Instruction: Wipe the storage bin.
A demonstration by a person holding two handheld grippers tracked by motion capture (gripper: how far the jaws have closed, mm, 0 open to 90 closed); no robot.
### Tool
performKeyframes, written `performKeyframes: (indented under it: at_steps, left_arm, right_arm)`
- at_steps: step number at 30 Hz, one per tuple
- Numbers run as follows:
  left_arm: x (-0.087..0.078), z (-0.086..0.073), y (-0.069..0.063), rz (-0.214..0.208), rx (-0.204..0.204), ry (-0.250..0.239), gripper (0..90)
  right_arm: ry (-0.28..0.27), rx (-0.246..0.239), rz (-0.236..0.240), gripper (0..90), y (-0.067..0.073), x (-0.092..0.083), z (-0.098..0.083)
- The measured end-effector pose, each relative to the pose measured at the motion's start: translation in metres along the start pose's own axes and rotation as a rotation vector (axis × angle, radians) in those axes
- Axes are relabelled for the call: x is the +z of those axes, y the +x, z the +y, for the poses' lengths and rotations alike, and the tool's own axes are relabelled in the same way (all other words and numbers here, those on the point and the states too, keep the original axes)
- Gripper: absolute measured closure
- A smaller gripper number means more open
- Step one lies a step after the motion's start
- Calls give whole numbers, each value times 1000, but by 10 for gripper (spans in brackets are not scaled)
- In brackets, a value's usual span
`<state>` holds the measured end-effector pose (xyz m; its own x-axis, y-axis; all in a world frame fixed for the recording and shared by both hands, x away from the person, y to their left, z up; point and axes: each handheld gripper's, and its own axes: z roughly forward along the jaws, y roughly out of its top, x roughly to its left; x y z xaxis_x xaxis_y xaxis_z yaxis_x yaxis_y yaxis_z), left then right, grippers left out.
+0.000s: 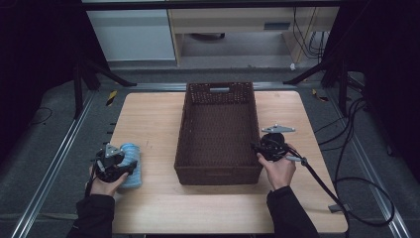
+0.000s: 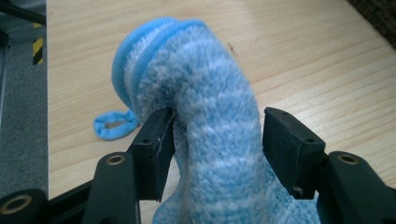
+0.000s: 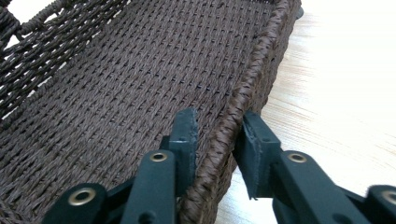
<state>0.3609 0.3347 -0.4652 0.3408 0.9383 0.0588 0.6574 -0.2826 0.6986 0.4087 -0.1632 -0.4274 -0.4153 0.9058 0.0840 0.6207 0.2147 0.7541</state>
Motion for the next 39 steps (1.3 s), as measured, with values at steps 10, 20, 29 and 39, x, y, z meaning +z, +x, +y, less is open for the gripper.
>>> performKeyframes:
  at_steps: [10, 20, 29, 39]
  left_arm:
    - [-10, 9, -4, -13, 2, -51, 415]
    - [-23, 22, -5, -22, 2, -115, 407]
    - [-25, 52, -23, -86, 31, -157, 399]
    - [-20, 91, -58, -176, 80, -201, 390]
  right_arm:
    - [-25, -34, -9, 581, -4, -1, 2]
    - [0, -42, 10, 694, -5, 8, 7]
    - [15, -65, 32, 721, -4, 7, 9]
    - [22, -96, 91, 722, 4, 5, 7]
